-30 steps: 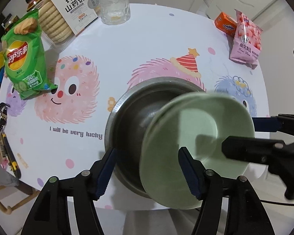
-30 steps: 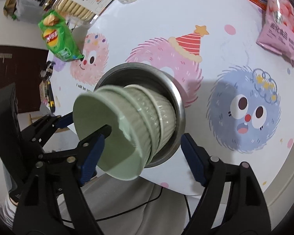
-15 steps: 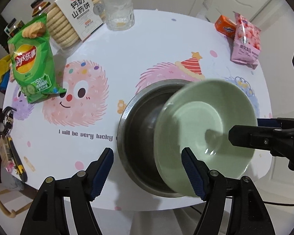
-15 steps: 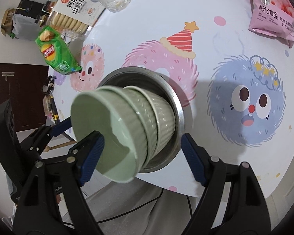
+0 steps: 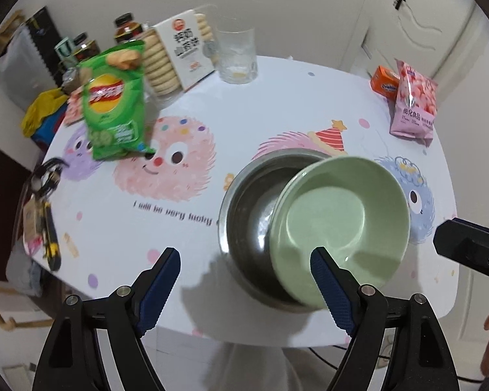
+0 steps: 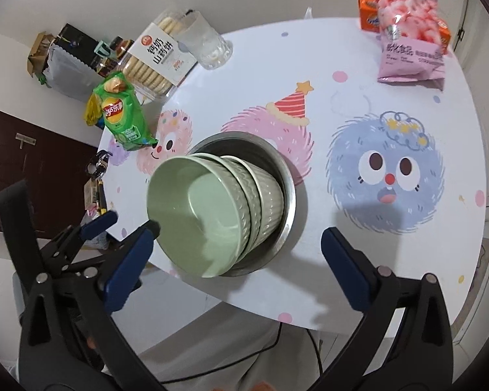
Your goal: Organize plates and bowls
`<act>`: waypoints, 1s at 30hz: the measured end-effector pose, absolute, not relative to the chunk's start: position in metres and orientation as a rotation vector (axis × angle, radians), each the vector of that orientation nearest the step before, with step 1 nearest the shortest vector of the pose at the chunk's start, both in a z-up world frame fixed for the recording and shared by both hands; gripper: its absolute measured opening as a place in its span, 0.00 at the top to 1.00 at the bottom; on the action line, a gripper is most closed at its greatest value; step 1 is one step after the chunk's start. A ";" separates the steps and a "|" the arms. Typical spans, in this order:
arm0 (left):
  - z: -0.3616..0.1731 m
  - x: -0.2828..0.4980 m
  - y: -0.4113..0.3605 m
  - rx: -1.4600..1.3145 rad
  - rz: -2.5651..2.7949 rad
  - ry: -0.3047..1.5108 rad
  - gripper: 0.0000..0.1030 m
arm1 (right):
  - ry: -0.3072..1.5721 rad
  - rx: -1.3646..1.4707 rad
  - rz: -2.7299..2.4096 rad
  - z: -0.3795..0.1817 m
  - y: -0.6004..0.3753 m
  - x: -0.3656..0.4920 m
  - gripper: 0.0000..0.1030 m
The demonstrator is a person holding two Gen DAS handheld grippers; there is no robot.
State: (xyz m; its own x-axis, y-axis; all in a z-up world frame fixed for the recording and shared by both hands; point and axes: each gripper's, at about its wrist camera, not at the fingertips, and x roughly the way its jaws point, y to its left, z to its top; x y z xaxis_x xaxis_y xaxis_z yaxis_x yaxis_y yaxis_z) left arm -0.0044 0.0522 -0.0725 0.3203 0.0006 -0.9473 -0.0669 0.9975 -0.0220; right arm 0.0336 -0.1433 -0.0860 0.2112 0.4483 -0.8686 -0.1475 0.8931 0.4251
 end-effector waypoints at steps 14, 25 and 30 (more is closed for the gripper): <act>-0.014 -0.052 0.079 0.014 0.008 0.979 0.00 | 1.143 0.303 0.213 -0.051 -0.132 -0.030 0.01; 0.017 -0.060 0.126 -0.131 -0.071 0.964 0.00 | 1.131 0.284 0.069 -0.031 -0.099 -0.056 0.01; 0.013 -0.061 0.123 -0.100 -0.051 1.004 0.00 | 1.148 0.299 0.028 -0.035 -0.099 -0.062 0.00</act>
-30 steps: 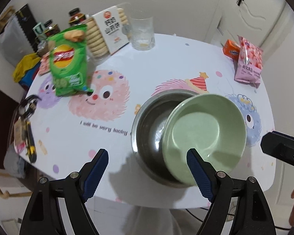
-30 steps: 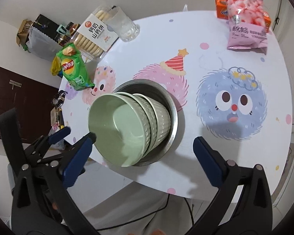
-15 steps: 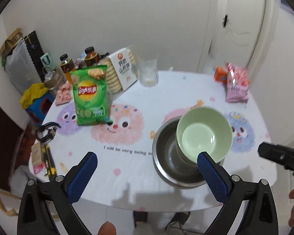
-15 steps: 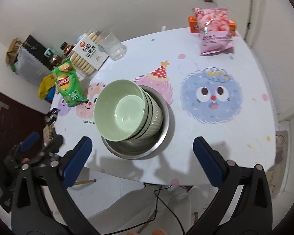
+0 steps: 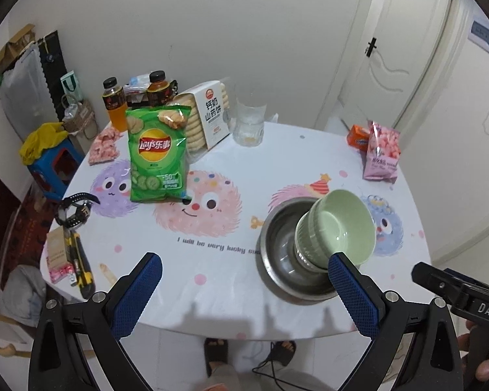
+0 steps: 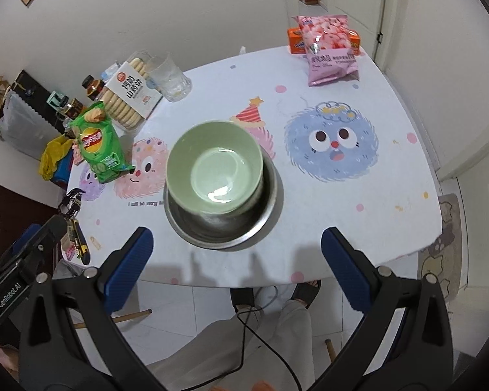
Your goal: Organize plates and bowls
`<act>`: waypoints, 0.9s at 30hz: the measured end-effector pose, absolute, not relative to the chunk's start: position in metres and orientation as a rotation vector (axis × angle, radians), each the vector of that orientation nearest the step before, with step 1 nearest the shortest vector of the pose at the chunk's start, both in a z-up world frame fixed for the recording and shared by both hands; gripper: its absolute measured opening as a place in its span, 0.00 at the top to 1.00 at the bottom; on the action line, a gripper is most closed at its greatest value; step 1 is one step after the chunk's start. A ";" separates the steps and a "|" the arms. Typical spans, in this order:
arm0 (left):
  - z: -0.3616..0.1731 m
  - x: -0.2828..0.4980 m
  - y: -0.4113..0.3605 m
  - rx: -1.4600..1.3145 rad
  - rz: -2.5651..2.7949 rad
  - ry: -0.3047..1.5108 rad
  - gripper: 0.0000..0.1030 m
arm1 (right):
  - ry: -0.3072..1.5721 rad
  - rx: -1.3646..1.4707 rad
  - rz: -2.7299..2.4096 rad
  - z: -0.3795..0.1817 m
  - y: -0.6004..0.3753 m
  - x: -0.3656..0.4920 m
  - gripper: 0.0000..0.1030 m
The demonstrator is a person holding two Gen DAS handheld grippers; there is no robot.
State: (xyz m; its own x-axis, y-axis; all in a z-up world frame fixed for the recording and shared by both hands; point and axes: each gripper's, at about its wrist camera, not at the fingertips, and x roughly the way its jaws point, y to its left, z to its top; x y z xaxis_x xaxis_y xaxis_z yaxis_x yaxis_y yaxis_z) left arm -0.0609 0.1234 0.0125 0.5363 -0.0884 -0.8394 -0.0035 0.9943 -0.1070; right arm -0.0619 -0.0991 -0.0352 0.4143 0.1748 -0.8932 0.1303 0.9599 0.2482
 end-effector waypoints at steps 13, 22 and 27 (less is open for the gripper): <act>0.000 -0.061 0.104 -0.080 -0.070 1.042 0.00 | 1.173 0.307 0.032 -0.037 -0.107 -0.066 0.01; -0.003 -0.057 0.088 -0.055 -0.080 1.062 0.00 | 1.183 0.310 0.043 -0.036 -0.115 -0.067 0.01; -0.005 -0.055 0.081 -0.043 -0.079 1.071 0.00 | 1.180 0.308 0.033 -0.036 -0.119 -0.068 0.00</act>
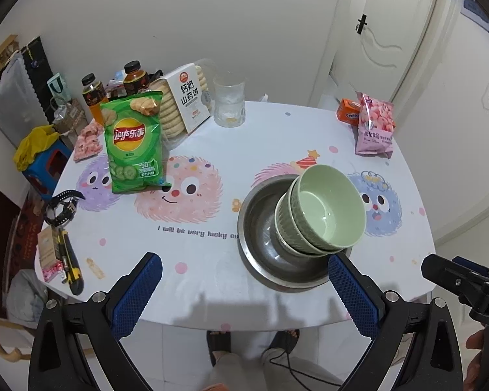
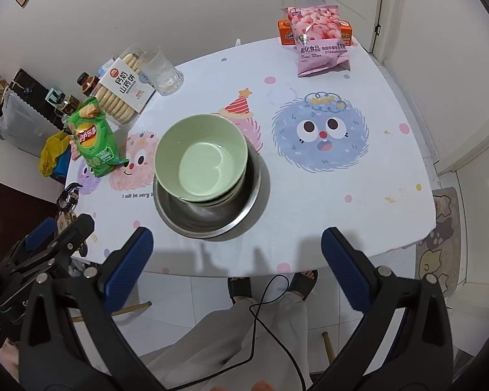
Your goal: Organize plates and bowls
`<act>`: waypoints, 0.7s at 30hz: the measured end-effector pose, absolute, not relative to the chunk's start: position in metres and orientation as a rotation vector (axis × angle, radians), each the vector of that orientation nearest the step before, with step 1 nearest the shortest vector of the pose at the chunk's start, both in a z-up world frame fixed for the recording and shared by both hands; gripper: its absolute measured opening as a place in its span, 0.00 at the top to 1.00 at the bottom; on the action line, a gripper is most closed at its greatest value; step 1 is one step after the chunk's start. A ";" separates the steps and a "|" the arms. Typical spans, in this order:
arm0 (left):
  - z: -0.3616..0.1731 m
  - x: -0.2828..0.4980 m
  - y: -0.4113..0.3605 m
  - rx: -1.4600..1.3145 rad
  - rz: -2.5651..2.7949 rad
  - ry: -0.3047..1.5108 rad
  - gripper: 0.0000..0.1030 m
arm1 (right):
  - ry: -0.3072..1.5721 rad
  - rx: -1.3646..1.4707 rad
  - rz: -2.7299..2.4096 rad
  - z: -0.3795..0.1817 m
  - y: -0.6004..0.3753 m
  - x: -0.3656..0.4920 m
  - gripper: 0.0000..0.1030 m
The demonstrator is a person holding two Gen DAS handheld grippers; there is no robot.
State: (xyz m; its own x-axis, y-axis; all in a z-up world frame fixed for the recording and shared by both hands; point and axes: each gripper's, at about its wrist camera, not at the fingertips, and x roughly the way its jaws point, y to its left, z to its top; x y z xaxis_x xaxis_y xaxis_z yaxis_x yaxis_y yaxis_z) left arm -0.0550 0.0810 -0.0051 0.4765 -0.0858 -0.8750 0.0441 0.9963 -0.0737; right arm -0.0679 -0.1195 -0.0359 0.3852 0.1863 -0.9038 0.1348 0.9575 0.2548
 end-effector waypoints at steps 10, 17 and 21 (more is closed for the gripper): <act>-0.007 -0.052 0.077 -0.034 -0.069 1.081 0.00 | 1.181 0.310 0.030 -0.037 -0.125 -0.066 0.01; -0.007 -0.050 0.077 -0.031 -0.070 1.082 0.00 | 1.181 0.312 0.029 -0.037 -0.125 -0.065 0.01; -0.008 -0.048 0.076 -0.027 -0.074 1.084 0.00 | 1.182 0.312 0.029 -0.037 -0.126 -0.065 0.00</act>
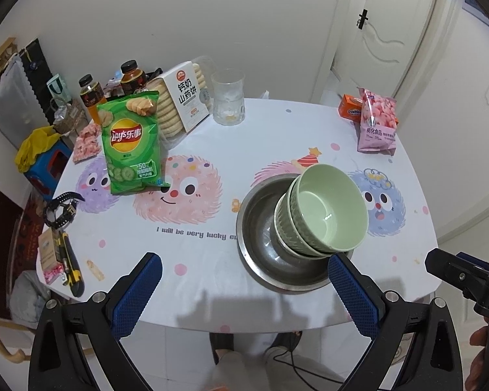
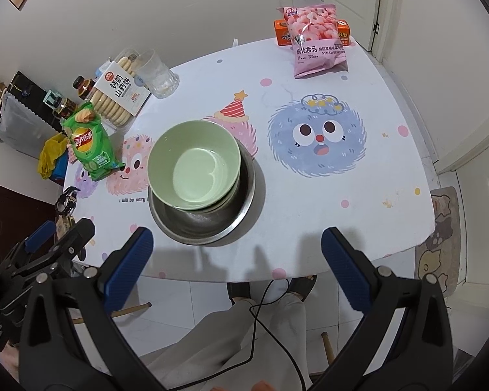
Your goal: Organize plates and bowls
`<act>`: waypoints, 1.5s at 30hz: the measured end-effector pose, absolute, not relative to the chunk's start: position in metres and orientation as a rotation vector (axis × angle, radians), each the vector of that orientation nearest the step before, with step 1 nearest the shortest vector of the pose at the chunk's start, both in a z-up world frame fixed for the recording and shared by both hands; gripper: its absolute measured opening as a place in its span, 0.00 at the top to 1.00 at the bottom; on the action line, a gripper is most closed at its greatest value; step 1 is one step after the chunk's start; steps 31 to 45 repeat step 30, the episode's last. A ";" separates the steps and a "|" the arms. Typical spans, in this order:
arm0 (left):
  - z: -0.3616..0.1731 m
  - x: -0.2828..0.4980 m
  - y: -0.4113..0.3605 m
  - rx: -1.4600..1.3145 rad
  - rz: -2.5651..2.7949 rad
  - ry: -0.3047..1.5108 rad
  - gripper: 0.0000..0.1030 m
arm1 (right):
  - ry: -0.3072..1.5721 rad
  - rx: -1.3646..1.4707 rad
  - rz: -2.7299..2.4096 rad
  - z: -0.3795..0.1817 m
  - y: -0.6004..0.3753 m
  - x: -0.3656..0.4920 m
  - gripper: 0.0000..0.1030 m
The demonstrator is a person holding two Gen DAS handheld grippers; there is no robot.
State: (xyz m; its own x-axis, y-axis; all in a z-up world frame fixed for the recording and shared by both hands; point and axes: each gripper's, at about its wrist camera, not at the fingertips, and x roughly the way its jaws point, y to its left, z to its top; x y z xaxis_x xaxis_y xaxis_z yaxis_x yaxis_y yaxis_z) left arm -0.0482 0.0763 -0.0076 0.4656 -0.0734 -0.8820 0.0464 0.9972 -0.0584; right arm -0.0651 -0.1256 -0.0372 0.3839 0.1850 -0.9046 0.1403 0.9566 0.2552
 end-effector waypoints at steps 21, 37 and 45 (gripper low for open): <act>-0.009 -0.046 0.079 -0.029 -0.095 1.086 0.00 | 1.187 0.316 0.018 -0.041 -0.128 -0.060 0.01; -0.004 -0.048 0.081 -0.019 -0.090 1.052 0.00 | 1.188 0.316 0.017 -0.042 -0.128 -0.062 0.01; -0.004 -0.048 0.081 -0.019 -0.090 1.052 0.00 | 1.188 0.316 0.017 -0.042 -0.128 -0.062 0.01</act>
